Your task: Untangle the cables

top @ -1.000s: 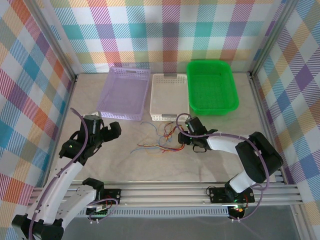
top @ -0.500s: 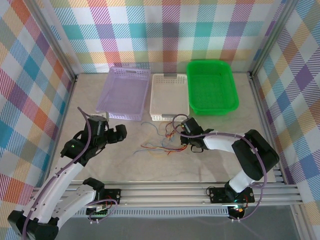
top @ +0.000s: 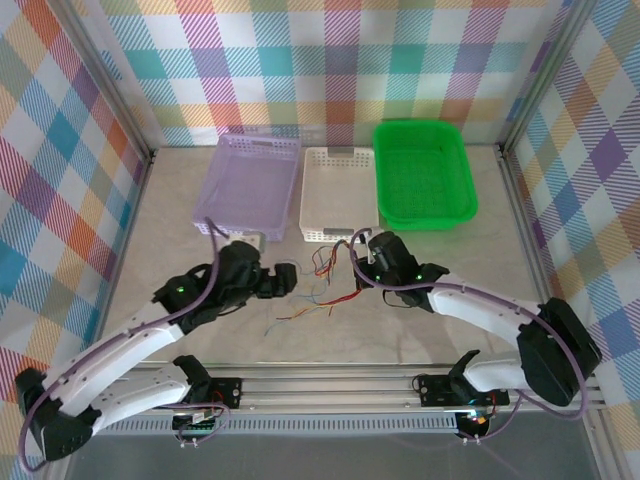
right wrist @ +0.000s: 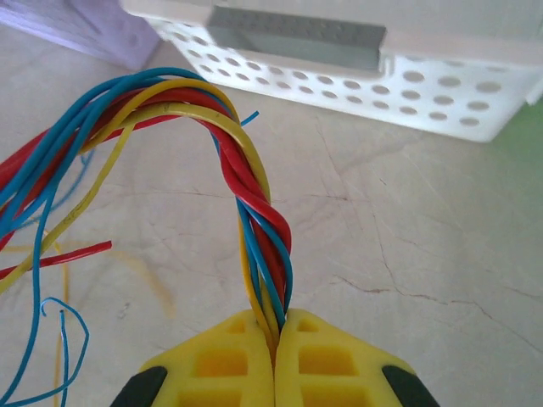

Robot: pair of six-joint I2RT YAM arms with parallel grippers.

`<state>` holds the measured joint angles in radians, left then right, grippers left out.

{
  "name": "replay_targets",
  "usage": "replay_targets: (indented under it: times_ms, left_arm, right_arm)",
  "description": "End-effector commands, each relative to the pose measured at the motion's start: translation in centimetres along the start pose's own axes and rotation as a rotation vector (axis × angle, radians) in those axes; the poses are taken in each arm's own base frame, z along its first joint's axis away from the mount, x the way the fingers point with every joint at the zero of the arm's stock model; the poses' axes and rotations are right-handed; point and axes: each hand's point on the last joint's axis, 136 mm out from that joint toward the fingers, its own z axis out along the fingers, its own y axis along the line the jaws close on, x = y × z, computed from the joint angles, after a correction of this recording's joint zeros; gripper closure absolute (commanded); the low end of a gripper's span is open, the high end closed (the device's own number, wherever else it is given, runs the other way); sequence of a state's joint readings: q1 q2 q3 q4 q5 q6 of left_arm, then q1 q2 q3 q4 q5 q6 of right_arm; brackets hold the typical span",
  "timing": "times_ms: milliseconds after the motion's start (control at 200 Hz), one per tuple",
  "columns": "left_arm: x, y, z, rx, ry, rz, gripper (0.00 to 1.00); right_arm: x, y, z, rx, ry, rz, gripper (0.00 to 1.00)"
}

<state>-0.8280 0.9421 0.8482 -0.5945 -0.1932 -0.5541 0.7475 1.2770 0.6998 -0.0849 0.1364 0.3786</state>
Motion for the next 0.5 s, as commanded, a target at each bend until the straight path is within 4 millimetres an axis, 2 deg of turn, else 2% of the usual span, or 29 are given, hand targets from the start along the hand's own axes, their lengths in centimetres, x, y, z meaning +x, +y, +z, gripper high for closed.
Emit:
replay_targets:
  times_ms: [0, 160, 305, 495]
  left_arm:
    - [-0.8, -2.3, 0.4, -0.008, -0.045, 0.055, 0.04]
    - [-1.5, -4.7, 0.2, -0.005, -0.098, 0.100, 0.03]
    - [-2.3, -6.9, -0.3, 0.100, -0.152, 0.050, 0.01]
    - [-1.7, -8.8, 1.6, 0.117, -0.110, 0.050, 0.00]
  right_arm:
    - [0.0, 1.6, -1.2, -0.082, 0.026, -0.085, 1.00]
    - [-0.4, 2.8, -2.6, -0.141, 0.021, -0.116, 1.00]
    - [-0.5, 3.7, -3.4, -0.184, 0.020, -0.139, 1.00]
    - [-0.7, 4.3, -4.0, -0.204, 0.019, -0.164, 1.00]
